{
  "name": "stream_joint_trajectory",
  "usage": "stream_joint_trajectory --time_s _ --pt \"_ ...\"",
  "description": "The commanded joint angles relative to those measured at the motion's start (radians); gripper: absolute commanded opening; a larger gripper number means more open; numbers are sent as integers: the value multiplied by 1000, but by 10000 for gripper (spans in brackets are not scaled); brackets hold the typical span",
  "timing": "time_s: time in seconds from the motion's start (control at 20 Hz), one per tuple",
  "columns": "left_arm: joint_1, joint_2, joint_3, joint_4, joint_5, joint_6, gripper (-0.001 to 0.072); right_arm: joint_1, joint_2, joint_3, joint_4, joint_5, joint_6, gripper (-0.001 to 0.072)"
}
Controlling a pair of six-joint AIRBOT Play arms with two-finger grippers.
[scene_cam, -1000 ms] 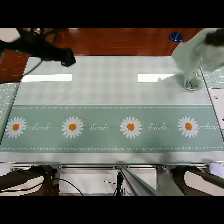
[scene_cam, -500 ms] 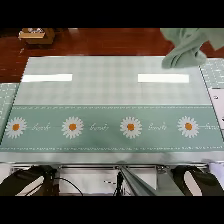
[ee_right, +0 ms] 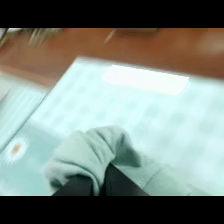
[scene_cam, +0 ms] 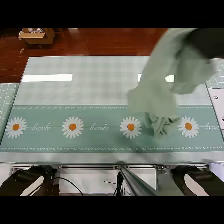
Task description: Fold the shirts.
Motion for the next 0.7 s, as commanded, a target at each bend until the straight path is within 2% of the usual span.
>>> stream_joint_trajectory --time_s 0.0,0.15,0.3,0.4,0.45,0.55,0.65 --pt "0 6 -68 -1 -61 -12 681 378 -227 -5 -74 19 -17 30" --pt "0 6 -127 -1 -72 -12 681 644 -418 -5 -312 -142 -1 30" --pt "0 6 -177 -1 -72 -12 681 736 -546 -5 -486 -230 101 33" --pt "0 6 -206 -1 -72 -11 683 718 -554 -1 -496 -246 105 265" --pt "0 6 -219 0 -72 -8 684 696 -541 15 -507 -233 105 302" --pt "0 6 -260 1 -72 58 684 639 -483 67 -604 -185 105 302" --pt "0 6 -337 43 -72 95 684 567 -388 103 -820 -145 105 302"
